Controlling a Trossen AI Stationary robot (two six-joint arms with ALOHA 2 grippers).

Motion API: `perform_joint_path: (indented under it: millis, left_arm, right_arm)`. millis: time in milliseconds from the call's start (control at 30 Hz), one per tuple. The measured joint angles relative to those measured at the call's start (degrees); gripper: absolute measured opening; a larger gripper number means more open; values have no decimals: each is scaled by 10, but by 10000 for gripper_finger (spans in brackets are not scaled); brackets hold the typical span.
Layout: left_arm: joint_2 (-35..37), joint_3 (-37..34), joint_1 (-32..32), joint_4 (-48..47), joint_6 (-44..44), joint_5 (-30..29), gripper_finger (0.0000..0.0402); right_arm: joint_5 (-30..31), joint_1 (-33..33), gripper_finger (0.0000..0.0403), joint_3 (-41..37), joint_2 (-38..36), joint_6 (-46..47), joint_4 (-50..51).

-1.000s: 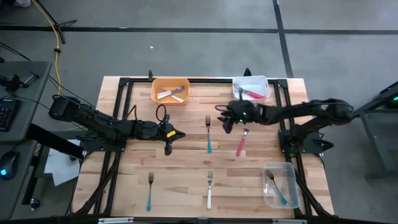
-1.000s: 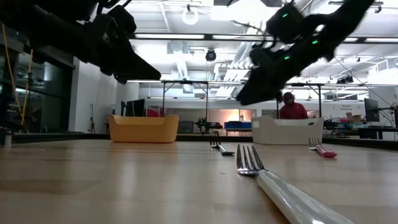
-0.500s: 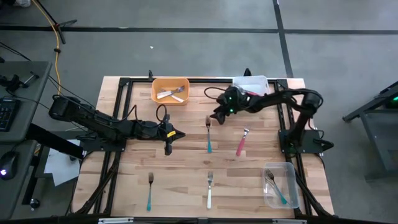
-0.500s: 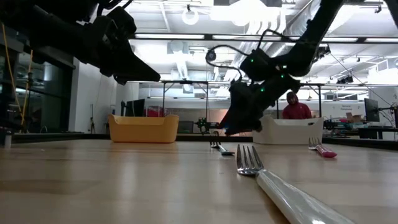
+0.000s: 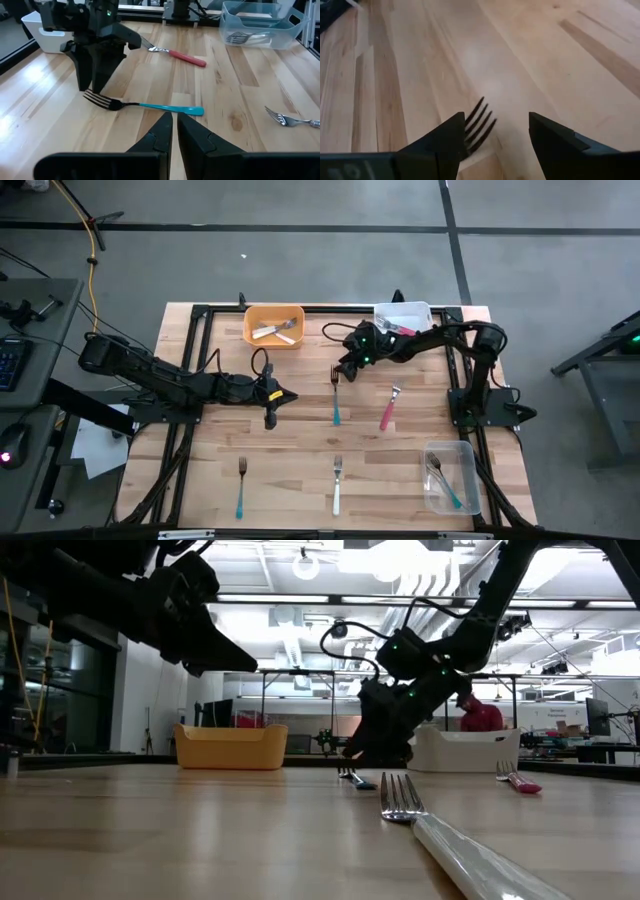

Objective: Sort silverware by color (type)
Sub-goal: Put the top blue fork into the transparent bin

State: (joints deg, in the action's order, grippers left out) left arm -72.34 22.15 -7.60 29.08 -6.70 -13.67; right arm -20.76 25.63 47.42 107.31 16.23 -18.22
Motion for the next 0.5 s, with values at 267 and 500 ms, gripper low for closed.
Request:
perform_joint_path:
  millis: [267, 500]
  left_arm:
    - [0, 0, 0, -8, 3, 0, 19]
    - [0, 0, 0, -9, 3, 0, 19]
  right_arm:
    - [-23, -20, 213, 0, 15, -8, -25]
    - [-19, -33, 177, 0, 44, -9, -66]
